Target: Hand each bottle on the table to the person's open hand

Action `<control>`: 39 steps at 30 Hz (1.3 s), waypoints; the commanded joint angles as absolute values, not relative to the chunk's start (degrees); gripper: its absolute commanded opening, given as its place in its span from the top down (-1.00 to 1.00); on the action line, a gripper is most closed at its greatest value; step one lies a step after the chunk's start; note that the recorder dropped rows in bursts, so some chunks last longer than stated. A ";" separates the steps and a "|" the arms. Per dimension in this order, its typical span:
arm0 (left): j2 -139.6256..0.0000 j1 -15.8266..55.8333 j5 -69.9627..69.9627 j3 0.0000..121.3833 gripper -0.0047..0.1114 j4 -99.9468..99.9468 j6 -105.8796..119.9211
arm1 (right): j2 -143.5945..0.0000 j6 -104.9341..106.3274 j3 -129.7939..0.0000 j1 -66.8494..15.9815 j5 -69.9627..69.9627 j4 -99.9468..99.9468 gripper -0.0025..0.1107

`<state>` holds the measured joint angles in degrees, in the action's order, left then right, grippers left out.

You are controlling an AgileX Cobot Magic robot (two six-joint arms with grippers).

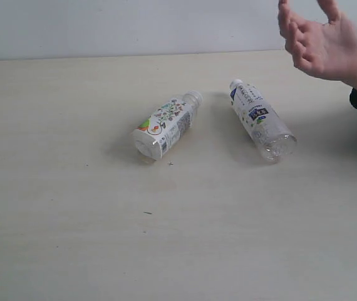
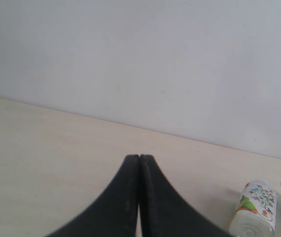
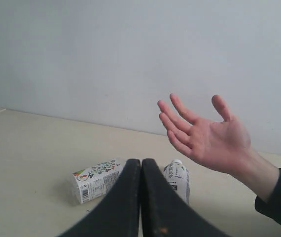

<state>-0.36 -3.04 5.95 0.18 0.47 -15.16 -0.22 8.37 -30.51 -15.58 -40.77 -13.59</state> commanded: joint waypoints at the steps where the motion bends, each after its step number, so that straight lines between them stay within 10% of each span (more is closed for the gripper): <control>1: 0.00 -2.73 5.63 0.00 0.88 0.00 -14.98 | 0.00 8.37 -30.14 -15.35 -40.55 -13.12 0.96; 19: 0.00 -2.73 5.63 0.00 0.88 0.00 -14.98 | -2.69 11.19 -30.14 -15.35 -35.01 -14.44 0.96; 32: 0.00 -2.73 5.63 0.00 0.88 0.00 -14.98 | -39.62 21.69 -31.73 -15.35 -33.24 -28.82 0.94; 39: 0.00 -2.73 5.63 0.00 0.88 0.00 -14.98 | -64.79 25.74 -40.21 -15.35 -34.57 -31.29 0.45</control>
<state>-0.36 -3.04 5.95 0.18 0.47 -15.16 -57.27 24.59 -36.87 -15.58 -34.29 -30.69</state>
